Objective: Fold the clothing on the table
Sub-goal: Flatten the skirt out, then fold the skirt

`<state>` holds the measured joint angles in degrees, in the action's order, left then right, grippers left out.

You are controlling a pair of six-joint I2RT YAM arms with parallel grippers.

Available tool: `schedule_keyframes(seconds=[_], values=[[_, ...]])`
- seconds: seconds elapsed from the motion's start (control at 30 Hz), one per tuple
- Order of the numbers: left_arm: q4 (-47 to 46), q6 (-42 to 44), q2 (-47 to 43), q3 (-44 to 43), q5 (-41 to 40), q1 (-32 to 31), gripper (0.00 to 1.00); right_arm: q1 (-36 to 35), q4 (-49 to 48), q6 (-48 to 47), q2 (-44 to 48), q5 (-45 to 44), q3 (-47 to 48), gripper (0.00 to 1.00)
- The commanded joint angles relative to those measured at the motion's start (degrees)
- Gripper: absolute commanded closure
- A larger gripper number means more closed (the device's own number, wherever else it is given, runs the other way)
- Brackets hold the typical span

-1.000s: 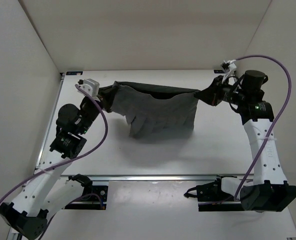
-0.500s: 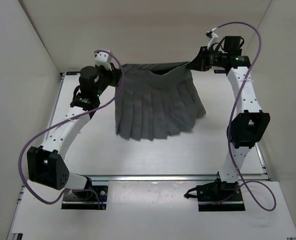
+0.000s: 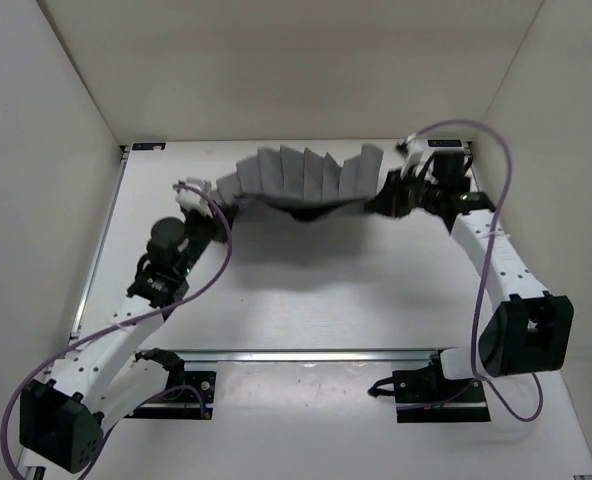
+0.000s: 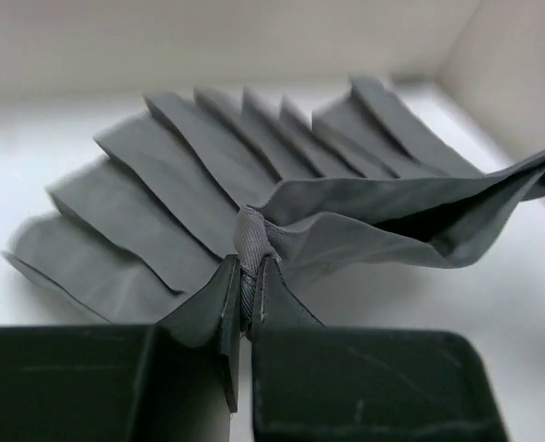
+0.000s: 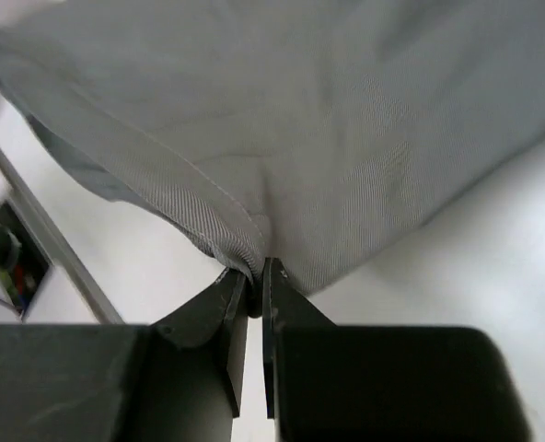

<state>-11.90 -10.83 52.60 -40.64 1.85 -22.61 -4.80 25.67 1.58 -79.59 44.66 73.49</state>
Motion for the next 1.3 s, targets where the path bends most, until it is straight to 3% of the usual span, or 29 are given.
schedule_keyframes(seconds=[0.0, 0.17, 0.23, 0.37, 0.57, 0.7, 0.8, 0.93, 1.27], values=[[5.5, -6.0, -4.0, 8.6, -3.3, -2.3, 1.0, -2.7, -0.9, 0.1, 2.3, -8.6, -14.6, 1.0], [20.0, -16.3, -14.7, 14.3, -0.4, -4.4, 1.0, -8.6, 6.6, 3.9, 15.9, -14.1, -30.0, 1.0], [23.6, -18.9, -19.3, 15.4, -0.4, -3.0, 1.0, -7.2, 9.0, 4.7, 21.6, -13.4, -32.4, 1.0], [23.9, -18.9, -21.6, 16.3, 0.4, 0.4, 1.0, -1.9, 9.5, 3.8, 21.9, -7.4, -31.8, 1.0], [14.7, -17.8, -8.7, 14.9, -5.9, 0.4, 1.0, -2.9, -0.9, 8.9, 3.7, -7.7, -18.6, 1.0], [6.9, -17.4, 5.5, 12.2, -7.8, 2.9, 1.0, -2.5, -8.9, 12.1, -8.9, -6.1, -8.8, 1.0], [3.8, -16.8, 14.6, 8.5, -9.0, 4.8, 1.0, -2.2, -10.9, 12.5, -21.1, -6.1, -1.4, 1.0], [2.7, -16.5, 24.4, 3.4, -12.0, 5.7, 1.0, -1.8, -12.9, 14.9, -29.6, -7.6, 4.7, 1.0], [1.7, -16.2, 38.4, -2.8, -10.3, 7.5, 0.98, -2.7, -2.1, 13.0, -49.2, -13.6, 24.7, 1.0]])
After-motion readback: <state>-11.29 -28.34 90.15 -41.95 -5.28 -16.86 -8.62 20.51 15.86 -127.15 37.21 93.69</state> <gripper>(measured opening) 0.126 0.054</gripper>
